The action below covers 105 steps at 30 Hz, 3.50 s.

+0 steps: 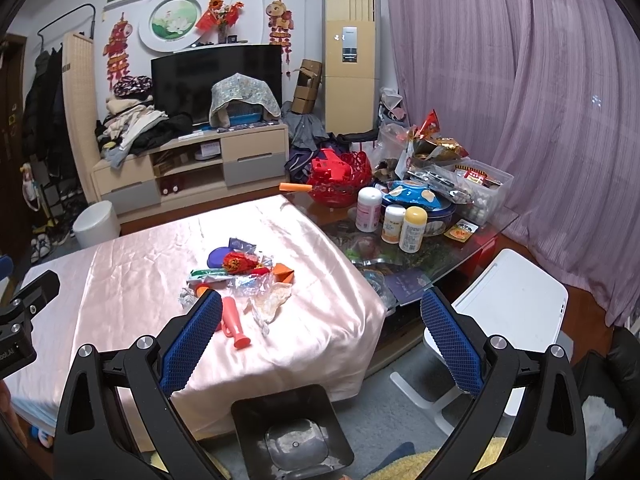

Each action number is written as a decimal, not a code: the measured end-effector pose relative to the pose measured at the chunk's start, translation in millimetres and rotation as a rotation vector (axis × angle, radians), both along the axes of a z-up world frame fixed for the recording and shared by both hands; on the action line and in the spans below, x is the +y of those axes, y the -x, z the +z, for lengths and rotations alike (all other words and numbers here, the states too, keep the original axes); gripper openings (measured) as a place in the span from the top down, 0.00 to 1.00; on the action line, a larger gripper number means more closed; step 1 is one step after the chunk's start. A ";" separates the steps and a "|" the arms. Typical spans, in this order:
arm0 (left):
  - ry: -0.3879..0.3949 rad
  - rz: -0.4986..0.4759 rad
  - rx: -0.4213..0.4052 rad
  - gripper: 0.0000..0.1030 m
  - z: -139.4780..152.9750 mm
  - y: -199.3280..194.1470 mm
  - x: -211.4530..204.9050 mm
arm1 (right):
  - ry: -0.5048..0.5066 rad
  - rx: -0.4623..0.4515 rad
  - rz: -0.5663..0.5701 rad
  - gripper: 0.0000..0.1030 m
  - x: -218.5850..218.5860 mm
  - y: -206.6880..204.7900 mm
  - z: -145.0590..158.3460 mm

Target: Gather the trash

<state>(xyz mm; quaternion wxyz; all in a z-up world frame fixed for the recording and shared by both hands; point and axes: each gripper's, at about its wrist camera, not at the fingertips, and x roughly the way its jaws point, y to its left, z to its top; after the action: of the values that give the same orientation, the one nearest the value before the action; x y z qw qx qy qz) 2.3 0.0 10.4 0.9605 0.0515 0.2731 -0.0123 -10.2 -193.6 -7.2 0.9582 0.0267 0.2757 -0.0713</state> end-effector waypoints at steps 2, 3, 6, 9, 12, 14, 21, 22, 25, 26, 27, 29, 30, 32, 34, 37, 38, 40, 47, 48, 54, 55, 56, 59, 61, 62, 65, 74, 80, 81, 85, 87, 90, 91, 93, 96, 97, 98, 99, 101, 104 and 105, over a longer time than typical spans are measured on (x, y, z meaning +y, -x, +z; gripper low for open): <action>0.000 -0.001 -0.001 0.08 -1.8 1.0 0.1 | 0.000 0.001 0.001 0.03 -0.5 -0.2 -0.5; 0.001 -0.002 -0.002 0.08 -0.1 0.3 0.1 | 0.001 0.001 0.001 0.03 -0.7 -0.2 -0.7; 0.001 -0.001 -0.002 0.08 2.7 1.8 2.1 | 0.000 0.002 0.001 0.03 -1.7 0.0 -1.4; 0.000 0.000 -0.001 0.08 2.9 2.2 2.0 | 0.001 0.001 -0.002 0.03 2.8 -0.4 0.1; -0.001 0.000 -0.003 0.08 0.7 2.6 1.6 | 0.001 0.001 -0.002 0.03 2.2 0.0 -0.5; 0.000 0.000 -0.003 0.08 0.8 2.5 1.6 | 0.001 0.001 -0.001 0.03 2.1 -0.1 -0.2; -0.001 0.000 -0.003 0.08 6.6 2.3 5.3 | 0.001 0.007 -0.001 0.03 2.6 -5.4 -5.9; -0.001 -0.001 -0.003 0.08 4.7 2.8 4.9 | 0.000 0.008 -0.002 0.03 3.5 -5.9 -5.3; 0.001 0.000 -0.004 0.08 6.6 2.6 5.7 | 0.001 0.008 -0.003 0.03 3.7 -6.5 -4.5; 0.000 0.001 -0.004 0.08 4.5 2.9 4.8 | 0.001 0.008 -0.003 0.03 3.7 -6.6 -4.6; 0.001 0.002 -0.005 0.08 6.5 2.8 5.6 | 0.001 0.008 -0.005 0.03 3.3 -6.9 -5.5; 0.000 0.000 -0.005 0.08 4.5 2.9 4.7 | 0.000 0.007 -0.006 0.03 3.2 -6.9 -4.8; -0.001 0.000 -0.005 0.08 4.5 2.8 4.7 | 0.000 0.007 -0.007 0.03 3.1 -6.9 -5.3; 0.001 0.000 -0.005 0.08 4.6 2.8 4.8 | 0.001 0.008 -0.006 0.03 2.8 -7.4 -5.3; -0.001 -0.001 -0.003 0.08 6.4 2.5 5.0 | 0.000 0.008 -0.005 0.03 2.4 -7.2 -4.5; -0.001 -0.001 -0.004 0.08 6.7 0.1 4.1 | -0.001 0.008 -0.005 0.03 1.8 -7.3 -5.0; -0.001 0.000 -0.004 0.08 7.9 -0.3 4.6 | -0.002 0.009 -0.004 0.03 1.7 -7.6 -5.1; -0.001 0.003 -0.005 0.08 8.5 -0.4 4.7 | 0.000 0.008 -0.005 0.03 1.9 -7.1 -4.7; -0.001 0.014 -0.007 0.08 10.0 -6.9 6.6 | -0.002 0.009 -0.006 0.03 0.5 -5.9 -5.1; -0.001 0.013 -0.007 0.08 9.9 -6.8 6.8 | -0.001 0.010 -0.006 0.03 0.4 -6.0 -5.5; -0.014 0.016 0.009 0.08 -1.0 -12.1 4.3 | 0.002 0.014 -0.026 0.03 -3.1 -8.5 -8.4; -0.016 0.017 0.014 0.08 -2.8 -14.1 4.5 | 0.001 0.014 -0.031 0.03 -4.8 -11.6 -10.4; -0.018 0.019 0.018 0.08 -4.4 -16.3 4.6 | 0.002 0.012 -0.033 0.03 -5.7 -13.1 -11.6; -0.021 0.024 0.031 0.08 -11.9 -23.7 3.4 | 0.021 -0.007 -0.044 0.03 -6.7 -19.1 -15.2; -0.026 0.022 0.042 0.08 -16.8 -29.0 2.6 | 0.029 -0.011 -0.039 0.03 -6.3 -23.8 -18.5; -0.028 0.022 0.046 0.08 -20.2 -31.7 2.4 | 0.031 -0.009 -0.029 0.03 -6.1 -26.6 -21.3; -0.035 0.020 0.066 0.08 -32.2 -41.4 2.2 | 0.026 0.019 -0.006 0.03 -4.8 -38.3 -31.5; -0.045 0.037 0.161 0.08 -70.9 -75.6 10.8 | -0.044 0.163 0.048 0.03 -2.1 -75.7 -72.0; -0.038 0.022 0.264 0.08 -107.8 -99.3 16.6 | -0.151 0.235 0.084 0.03 -5.1 -99.8 -98.7; -0.038 0.015 0.286 0.08 -115.0 -102.6 16.6 | -0.149 0.243 0.077 0.03 -4.7 -104.2 -102.8; -0.031 -0.019 0.350 0.08 -139.3 -115.5 13.9 | -0.158 0.295 0.072 0.06 -5.0 -121.4 -125.1; -0.032 -0.032 0.370 0.11 -147.5 -123.0 11.3 | -0.174 0.318 0.087 0.15 -4.2 -129.2 -135.4; -0.020 -0.051 0.404 0.18 -158.5 -134.7 9.0 | -0.200 0.354 0.131 0.29 0.3 -141.9 -146.5; -0.016 -0.055 0.416 0.20 -161.8 -138.8 7.9 | -0.207 0.362 0.145 0.33 2.4 -146.1 -149.1; -0.001 -0.068 0.441 0.28 -167.8 -144.8 5.6 | -0.221 0.376 0.174 0.41 6.8 -154.8 -153.9; 0.018 -0.095 0.467 0.35 -174.0 -153.5 0.7 | -0.223 0.398 0.213 0.51 15.9 -165.1 -161.2; 0.021 -0.104 0.476 0.36 -176.4 -156.1 -1.3 | -0.227 0.407 0.226 0.52 19.0 -168.2 -164.2; 0.026 -0.112 0.483 0.37 -179.1 -158.5 -3.1 | -0.228 0.417 0.240 0.53 22.2 -171.0 -167.1; 0.032 -0.118 0.492 0.38 -182.2 -161.3 -4.5 | -0.226 0.426 0.251 0.54 25.1 -174.0 -170.1; 0.042 -0.129 0.514 0.38 -189.2 -166.6 -6.4 | -0.225 0.443 0.263 0.56 29.0 -178.9 -177.2; 0.043 -0.138 0.543 0.39 -200.2 -172.9 -7.6 | -0.220 0.463 0.267 0.61 30.5 -185.1 -187.1; 0.046 -0.139 0.552 0.44 -203.4 -175.5 -7.0 | -0.219 0.467 0.268 0.62 30.6 -186.7 -189.8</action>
<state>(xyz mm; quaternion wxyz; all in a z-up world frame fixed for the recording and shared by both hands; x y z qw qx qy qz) 177.8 -7.1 -193.0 0.8476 0.0430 0.5198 -0.0977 176.5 -163.0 -197.0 0.8610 0.0763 0.4962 0.0820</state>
